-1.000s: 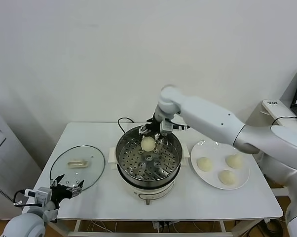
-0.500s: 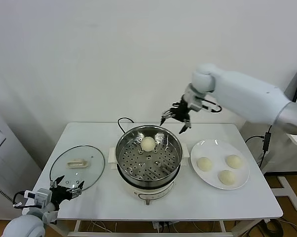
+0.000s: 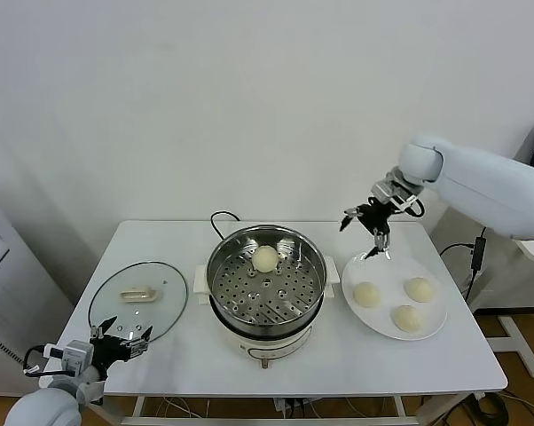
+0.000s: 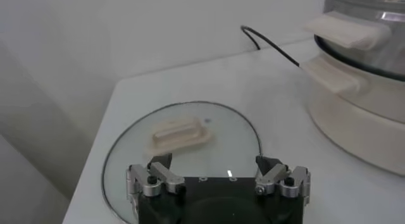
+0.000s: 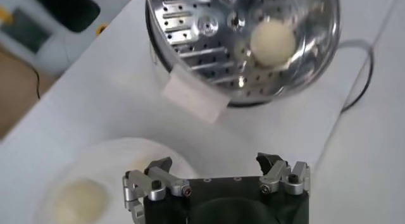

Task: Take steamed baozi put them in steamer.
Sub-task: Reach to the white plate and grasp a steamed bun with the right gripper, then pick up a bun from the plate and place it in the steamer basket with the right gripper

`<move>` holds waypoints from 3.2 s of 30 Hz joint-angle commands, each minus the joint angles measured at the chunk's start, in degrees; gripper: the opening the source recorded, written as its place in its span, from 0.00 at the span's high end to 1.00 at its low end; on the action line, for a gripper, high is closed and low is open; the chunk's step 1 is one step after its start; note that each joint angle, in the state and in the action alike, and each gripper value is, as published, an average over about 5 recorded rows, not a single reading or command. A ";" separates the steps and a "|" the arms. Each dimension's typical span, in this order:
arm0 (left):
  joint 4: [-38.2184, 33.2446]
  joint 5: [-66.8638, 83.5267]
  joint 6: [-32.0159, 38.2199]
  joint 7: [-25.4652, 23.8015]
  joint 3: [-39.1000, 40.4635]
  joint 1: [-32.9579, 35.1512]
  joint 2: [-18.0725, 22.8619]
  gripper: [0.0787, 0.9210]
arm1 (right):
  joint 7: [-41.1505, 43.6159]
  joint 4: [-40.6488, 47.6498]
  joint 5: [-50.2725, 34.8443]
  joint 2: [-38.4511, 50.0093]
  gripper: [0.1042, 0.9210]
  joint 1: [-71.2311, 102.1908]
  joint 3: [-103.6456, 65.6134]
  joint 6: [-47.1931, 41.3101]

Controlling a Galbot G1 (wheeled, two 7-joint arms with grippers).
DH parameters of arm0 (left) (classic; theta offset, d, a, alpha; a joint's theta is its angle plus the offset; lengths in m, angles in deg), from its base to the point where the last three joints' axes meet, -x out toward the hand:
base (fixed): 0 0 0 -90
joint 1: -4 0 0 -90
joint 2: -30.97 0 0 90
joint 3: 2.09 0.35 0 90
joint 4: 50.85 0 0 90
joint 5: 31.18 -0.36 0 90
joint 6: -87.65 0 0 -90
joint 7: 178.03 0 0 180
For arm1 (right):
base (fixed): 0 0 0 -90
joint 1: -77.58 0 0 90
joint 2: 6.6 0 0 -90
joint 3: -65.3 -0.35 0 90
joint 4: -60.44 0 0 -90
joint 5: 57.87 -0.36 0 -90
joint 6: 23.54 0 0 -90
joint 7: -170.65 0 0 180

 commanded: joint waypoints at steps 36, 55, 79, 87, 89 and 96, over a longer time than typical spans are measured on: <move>-0.06 0.02 0.02 -0.08 0.22 0.60 -0.13 0.12 | -2.87 18.50 16.34 -5.39 0.32 24.96 -18.85 -4.78; -0.99 -0.51 -0.36 0.20 0.14 1.01 0.47 0.12 | -2.57 2.81 -0.17 0.95 0.59 4.93 -2.06 -11.27; -1.40 -1.04 -0.32 0.37 0.53 1.35 0.17 0.12 | -13.28 -22.43 -35.35 -2.75 0.59 -22.52 14.74 -34.13; -1.81 -1.88 -0.37 0.42 0.27 2.01 0.80 0.12 | -24.01 -24.67 -41.10 -9.26 0.59 -16.28 11.08 -39.62; -1.90 -2.01 -0.38 0.44 0.23 2.08 0.93 0.12 | -27.02 -24.69 -42.03 -11.06 0.59 -14.67 10.43 -41.17; -1.80 -2.22 -0.36 0.47 0.27 2.15 1.06 0.12 | -32.29 -24.41 -43.46 -15.32 0.59 -9.73 9.18 -43.31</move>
